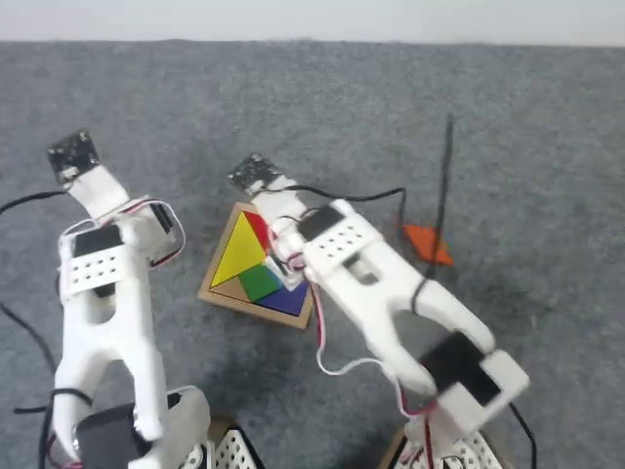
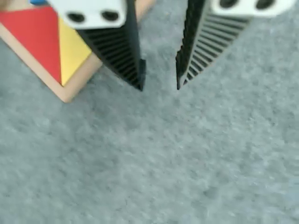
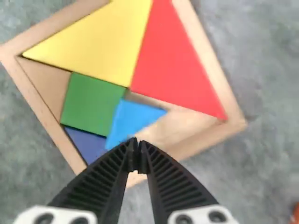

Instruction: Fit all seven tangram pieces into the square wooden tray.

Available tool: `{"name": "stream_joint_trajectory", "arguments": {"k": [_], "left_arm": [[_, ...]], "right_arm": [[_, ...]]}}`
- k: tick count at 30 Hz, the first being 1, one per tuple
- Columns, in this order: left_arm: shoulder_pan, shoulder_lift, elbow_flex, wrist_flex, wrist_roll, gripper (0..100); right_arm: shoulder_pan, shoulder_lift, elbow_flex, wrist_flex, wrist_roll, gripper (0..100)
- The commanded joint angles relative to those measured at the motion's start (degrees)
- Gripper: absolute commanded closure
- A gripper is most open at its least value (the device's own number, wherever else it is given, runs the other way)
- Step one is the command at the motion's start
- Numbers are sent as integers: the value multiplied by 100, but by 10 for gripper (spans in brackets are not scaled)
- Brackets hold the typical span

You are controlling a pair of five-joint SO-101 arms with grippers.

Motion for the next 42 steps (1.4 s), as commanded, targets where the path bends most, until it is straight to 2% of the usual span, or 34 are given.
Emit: {"name": "stream_joint_trajectory", "arguments": {"k": [1,8,15,20,25,31,42], "left_arm": [[-97,-255,-4,-492,-202,959],[-132,-255,13,-545,-246,960],[-554,-255,31,-536,-290,959],[-554,-255,321,-563,-967,959],[-563,-255,356,-563,-985,961],[-554,-255,356,-563,-985,961],[-554,-255,356,-563,-985,960]], "right_arm": [[-110,251,-475,-22,105,992],[330,338,-484,-57,123,992],[488,-347,-545,699,1231,992],[163,-532,-334,690,914,992],[-75,-84,-114,-242,431,992],[-119,31,-88,-585,308,992],[-66,760,-589,-286,308,992]]}}
